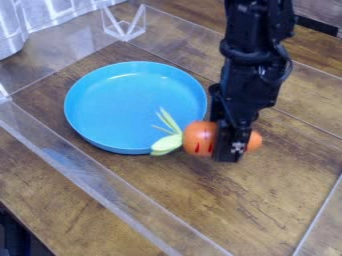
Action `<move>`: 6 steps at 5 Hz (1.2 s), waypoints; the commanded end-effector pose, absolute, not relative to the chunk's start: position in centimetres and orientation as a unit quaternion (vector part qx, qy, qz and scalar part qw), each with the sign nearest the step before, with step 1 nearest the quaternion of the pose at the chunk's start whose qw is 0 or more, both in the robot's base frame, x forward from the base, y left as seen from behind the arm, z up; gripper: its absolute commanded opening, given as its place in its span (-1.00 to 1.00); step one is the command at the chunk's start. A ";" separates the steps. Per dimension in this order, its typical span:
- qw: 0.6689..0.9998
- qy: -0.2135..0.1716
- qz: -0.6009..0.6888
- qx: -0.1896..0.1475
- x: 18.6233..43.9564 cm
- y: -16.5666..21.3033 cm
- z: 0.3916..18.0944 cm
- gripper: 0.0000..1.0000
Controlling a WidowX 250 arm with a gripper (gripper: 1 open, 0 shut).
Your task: Remove the carrot from inside the blue tray and put it on the table
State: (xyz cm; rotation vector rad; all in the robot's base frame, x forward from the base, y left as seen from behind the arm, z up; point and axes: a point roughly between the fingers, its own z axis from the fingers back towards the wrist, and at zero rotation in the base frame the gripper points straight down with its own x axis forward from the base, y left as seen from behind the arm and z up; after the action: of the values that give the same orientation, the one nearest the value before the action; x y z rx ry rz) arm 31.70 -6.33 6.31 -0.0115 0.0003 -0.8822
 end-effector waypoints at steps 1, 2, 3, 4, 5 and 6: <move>0.899 -0.022 -0.438 -0.004 31.9 -7.4 6.8 -1.00; 0.897 -0.024 -0.441 -0.008 31.9 -7.7 6.4 -1.00; 0.895 -0.025 -0.444 -0.011 32.0 -8.0 6.2 -1.00; 0.894 -0.027 -0.448 -0.014 32.0 -8.3 6.1 -1.00; 0.893 -0.029 -0.449 -0.017 32.2 -8.5 5.8 -1.00; 0.892 -0.028 -0.450 -0.019 32.4 -8.5 5.3 -1.00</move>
State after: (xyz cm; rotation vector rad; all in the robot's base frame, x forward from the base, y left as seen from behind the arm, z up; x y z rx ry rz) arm 31.63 -7.84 3.59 -0.0530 0.0042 -0.9170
